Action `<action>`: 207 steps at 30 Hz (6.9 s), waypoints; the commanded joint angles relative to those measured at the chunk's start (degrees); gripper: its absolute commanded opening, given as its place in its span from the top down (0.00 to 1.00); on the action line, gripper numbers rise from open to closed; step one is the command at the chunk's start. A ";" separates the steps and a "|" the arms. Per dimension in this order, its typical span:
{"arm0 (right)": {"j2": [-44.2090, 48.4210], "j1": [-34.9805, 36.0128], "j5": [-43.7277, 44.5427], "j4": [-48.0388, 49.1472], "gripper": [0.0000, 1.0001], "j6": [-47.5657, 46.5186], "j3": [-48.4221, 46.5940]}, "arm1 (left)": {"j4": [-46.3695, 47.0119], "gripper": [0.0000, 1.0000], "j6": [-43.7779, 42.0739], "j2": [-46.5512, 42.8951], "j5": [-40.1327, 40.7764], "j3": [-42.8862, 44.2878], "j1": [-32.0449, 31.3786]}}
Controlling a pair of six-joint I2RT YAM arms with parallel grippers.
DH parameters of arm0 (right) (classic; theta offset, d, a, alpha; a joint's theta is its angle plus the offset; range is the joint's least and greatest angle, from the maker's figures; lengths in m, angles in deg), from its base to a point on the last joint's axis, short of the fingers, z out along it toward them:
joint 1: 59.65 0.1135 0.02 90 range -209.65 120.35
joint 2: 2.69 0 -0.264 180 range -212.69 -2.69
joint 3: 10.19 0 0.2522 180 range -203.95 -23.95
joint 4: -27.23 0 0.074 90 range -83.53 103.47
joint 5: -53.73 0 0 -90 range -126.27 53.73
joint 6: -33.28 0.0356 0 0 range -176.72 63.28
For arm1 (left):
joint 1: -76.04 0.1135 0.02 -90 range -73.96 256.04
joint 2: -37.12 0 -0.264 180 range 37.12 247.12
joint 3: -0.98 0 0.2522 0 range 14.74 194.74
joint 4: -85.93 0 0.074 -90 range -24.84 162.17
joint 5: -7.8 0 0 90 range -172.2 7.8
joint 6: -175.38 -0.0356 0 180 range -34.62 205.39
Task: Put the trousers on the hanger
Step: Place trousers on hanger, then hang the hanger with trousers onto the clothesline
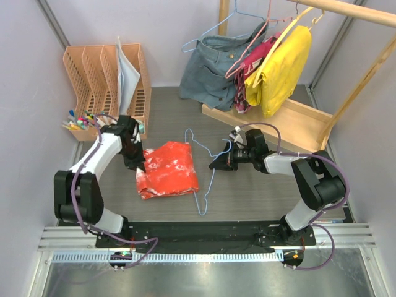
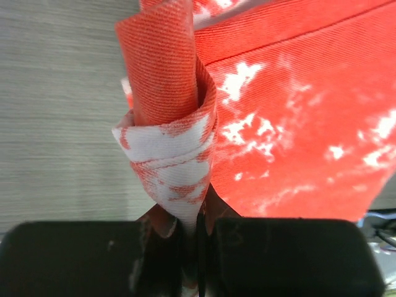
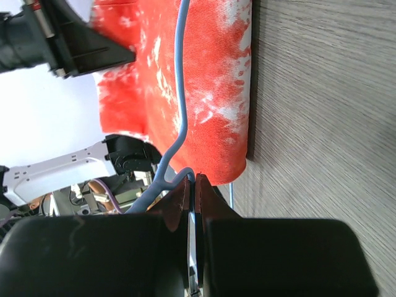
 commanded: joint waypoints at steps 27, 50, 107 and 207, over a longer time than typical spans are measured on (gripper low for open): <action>0.31 -0.45 -0.21 3.32 0.99 3.76 -0.89 | 4.50 0.00 -58.42 -1.89 -16.67 -2.25 -11.96; 19.37 -0.53 -2.32 -1.60 0.99 12.10 -3.27 | 20.31 0.00 -31.74 -18.90 -32.05 -1.20 -13.70; 30.37 -24.79 32.39 -67.26 0.99 -6.52 -70.49 | 33.59 0.00 -20.37 -27.61 -7.96 0.65 -27.60; 27.63 -32.61 35.34 -41.41 0.03 -25.68 -58.56 | 26.23 0.00 -4.29 -30.25 -4.18 1.60 -16.89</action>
